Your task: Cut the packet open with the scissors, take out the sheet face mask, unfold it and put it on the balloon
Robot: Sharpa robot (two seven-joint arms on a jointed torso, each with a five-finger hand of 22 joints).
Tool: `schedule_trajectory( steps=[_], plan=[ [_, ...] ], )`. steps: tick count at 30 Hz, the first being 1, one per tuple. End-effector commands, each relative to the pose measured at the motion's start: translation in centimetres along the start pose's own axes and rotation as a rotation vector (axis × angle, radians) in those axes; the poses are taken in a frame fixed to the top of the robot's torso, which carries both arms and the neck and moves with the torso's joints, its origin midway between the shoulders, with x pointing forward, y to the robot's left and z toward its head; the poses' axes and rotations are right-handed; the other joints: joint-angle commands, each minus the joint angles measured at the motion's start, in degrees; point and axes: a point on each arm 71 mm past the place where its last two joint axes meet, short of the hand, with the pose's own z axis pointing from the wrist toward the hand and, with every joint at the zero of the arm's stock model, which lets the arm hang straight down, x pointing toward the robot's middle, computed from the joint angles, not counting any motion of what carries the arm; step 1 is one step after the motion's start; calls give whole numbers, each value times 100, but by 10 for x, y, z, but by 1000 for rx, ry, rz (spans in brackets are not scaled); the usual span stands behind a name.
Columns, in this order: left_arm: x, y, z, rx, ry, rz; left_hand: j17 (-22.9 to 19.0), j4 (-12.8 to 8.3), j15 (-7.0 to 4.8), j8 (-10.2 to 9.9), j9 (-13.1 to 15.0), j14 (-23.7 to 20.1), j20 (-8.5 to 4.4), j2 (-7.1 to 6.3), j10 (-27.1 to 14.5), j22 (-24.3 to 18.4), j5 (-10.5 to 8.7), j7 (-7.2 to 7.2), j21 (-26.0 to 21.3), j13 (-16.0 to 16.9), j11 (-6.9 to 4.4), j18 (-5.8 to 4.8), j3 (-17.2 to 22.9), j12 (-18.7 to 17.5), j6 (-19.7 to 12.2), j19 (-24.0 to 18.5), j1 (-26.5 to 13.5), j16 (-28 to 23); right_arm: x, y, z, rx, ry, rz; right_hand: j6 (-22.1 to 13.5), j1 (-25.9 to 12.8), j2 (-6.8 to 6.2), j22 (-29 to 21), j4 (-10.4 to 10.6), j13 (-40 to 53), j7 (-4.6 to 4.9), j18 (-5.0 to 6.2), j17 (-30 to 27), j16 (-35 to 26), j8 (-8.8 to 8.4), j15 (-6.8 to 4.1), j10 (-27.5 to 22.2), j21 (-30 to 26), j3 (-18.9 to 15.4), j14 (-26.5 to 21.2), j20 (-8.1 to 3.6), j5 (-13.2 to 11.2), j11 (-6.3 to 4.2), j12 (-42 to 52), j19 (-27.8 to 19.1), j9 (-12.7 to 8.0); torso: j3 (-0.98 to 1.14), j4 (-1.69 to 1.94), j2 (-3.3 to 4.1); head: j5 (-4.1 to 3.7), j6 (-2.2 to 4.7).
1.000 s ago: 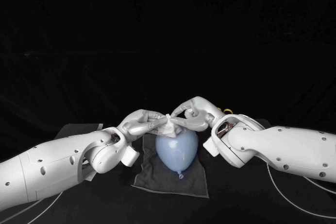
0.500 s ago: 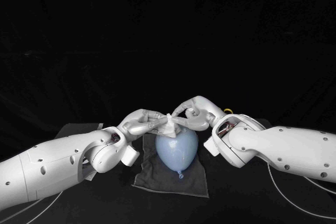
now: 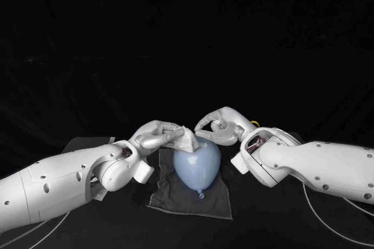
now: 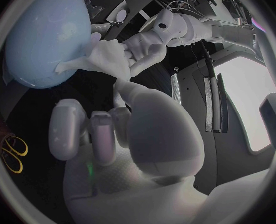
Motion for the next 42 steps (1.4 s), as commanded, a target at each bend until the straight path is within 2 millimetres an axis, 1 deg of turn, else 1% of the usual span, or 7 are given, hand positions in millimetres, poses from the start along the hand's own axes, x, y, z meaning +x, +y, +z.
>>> schedule_trajectory(
  steps=[1, 9, 11, 14, 19, 25, 42],
  plan=[
    [0, -2, 1, 7, -5, -30, 5, -10, -3, 19, 7, -39, 15, -8, 1, 8, 20, 11, 7, -2, -7, 95, -23, -7, 16, -21, 43, -6, -1, 1, -2, -9, -13, 4, -11, -55, -5, 1092, -16, 972, -5, 20, 1505, 23, 213, -46, 240, 42, 49, 590, -40, 18, -44, 37, 31, 434, 1, -1, 5, 1, -6],
    [1, -1, 1, 2, 3, -40, 6, -14, -2, 21, 10, -42, 14, -14, -2, 8, 19, 19, 7, -3, -4, 94, -24, -10, 17, -23, 46, -7, -2, 1, -3, -10, -21, 19, -84, -153, -27, 1072, -10, 923, 7, 34, 1505, 23, 230, -44, 206, -33, 103, 590, -44, 16, -36, -46, 4, 462, 0, -3, 0, 7, -14],
    [2, -2, 2, 3, 10, -36, 6, -15, -2, 21, 10, -42, 14, -14, -2, 8, 19, 18, 7, -3, -3, 94, -24, -10, 17, -23, 47, -7, -1, 2, -2, -12, -23, 28, -356, -388, -104, 1052, 117, 896, 89, 43, 1505, 23, 87, 2, 177, -107, 28, 590, -23, 15, 31, -97, -24, 415, 0, 3, 0, 6, -11],
    [4, -2, 2, 4, 20, -34, 6, -15, -1, 21, 11, -43, 14, -13, -2, 8, 19, 16, 7, -4, -2, 94, -23, -10, 18, -23, 48, -7, 0, 2, 0, -12, -21, 38, -767, -892, -373, 1032, 439, 865, 319, 43, 1505, 23, -253, 163, 127, -182, -340, 590, 76, 17, 226, -162, -53, 263, 0, 6, 2, 5, -8],
    [6, -2, 2, 5, 33, -28, 6, -16, -1, 22, 11, -43, 14, -13, -2, 8, 19, 15, 7, -4, -2, 94, -23, -10, 17, -23, 49, -7, 5, 2, 5, 0, 2, 41, -831, -964, -421, 1024, 533, 838, 381, 49, 1505, 23, -388, 223, 88, -211, -494, 590, 136, 16, 287, -215, -65, 197, -3, 3, 6, -1, -5],
    [7, -2, 2, 6, 39, -23, 6, -16, -1, 22, 11, -43, 14, -13, -2, 8, 19, 15, 7, -4, -2, 94, -23, -10, 17, -23, 49, -7, 10, 4, 9, 8, 30, 39, -867, -971, -435, 1017, 597, 811, 416, 58, 1505, 23, -489, 255, 49, -241, -608, 590, 177, 14, 321, -265, -78, 150, -2, 1, 4, 4, -10],
    [8, -3, 3, 10, 42, -23, 9, -17, 0, 25, 16, -41, 13, -10, 3, 8, 19, 9, 8, -3, -2, 94, -22, -9, 20, -22, 54, -5, 17, 5, 12, 16, 67, 29, -742, -818, -344, 1021, 586, 831, 392, 63, 1505, 23, -512, 255, 52, -226, -640, 590, 205, 15, 308, -234, -75, 134, 1, -2, 4, 10, -14]
  ],
)
